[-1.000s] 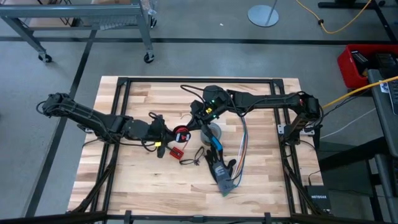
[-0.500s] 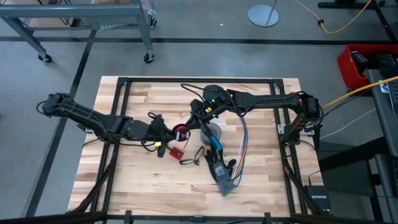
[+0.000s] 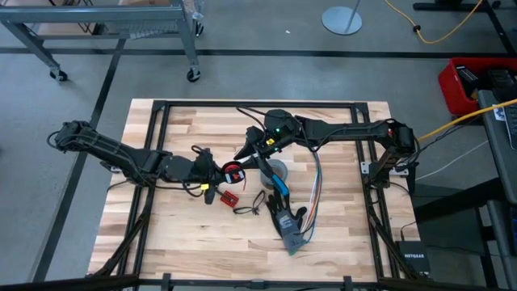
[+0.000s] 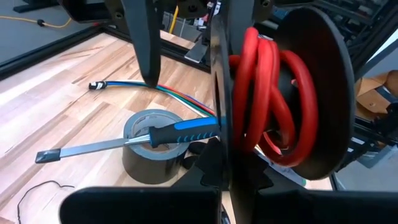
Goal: Coil cords
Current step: Coil the red wire around the spool
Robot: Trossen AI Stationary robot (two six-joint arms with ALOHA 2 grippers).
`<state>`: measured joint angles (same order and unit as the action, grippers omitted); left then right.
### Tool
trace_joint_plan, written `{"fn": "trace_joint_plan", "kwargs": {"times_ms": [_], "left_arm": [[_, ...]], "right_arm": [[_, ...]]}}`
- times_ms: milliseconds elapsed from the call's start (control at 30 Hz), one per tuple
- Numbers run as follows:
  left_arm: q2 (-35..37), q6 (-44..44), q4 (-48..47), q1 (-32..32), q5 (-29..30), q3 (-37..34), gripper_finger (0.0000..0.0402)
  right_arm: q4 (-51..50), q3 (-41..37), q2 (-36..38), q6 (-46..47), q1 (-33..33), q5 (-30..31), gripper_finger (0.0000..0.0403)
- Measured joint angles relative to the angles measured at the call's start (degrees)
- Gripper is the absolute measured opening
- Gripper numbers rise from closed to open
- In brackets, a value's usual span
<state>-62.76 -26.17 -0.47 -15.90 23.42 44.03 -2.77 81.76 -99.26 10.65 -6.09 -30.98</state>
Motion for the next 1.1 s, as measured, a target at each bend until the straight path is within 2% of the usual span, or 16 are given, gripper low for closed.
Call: {"fn": "trace_joint_plan", "kwargs": {"times_ms": [167, 600, 800, 933, 1100], "left_arm": [[0.0, 0.2, -0.1, 0.0, 0.2, 0.0, 0.0000], [4.2, -0.1, -4.1, -1.3, 4.6, 0.1, 0.0000], [7.3, 0.0, -6.2, -2.1, 4.5, 0.1, 0.0000], [9.2, -1.0, -9.3, -2.2, 4.4, 0.1, 0.0000], [12.1, -6.4, -17.0, -2.2, 4.4, 0.1, 0.0000]], "right_arm": [[-0.1, 0.0, 0.0, 0.0, -0.4, 0.0, 0.0206], [-0.3, 0.0, 0.0, 1.4, -4.3, -0.3, 0.0200], [-0.4, 0.0, 0.0, 1.4, -4.4, 0.3, 0.0200], [-0.4, 0.0, 0.0, 1.1, -4.5, 0.5, 0.0200], [-2.6, 0.0, 0.0, 1.1, -4.8, 0.4, 0.0200]]}}
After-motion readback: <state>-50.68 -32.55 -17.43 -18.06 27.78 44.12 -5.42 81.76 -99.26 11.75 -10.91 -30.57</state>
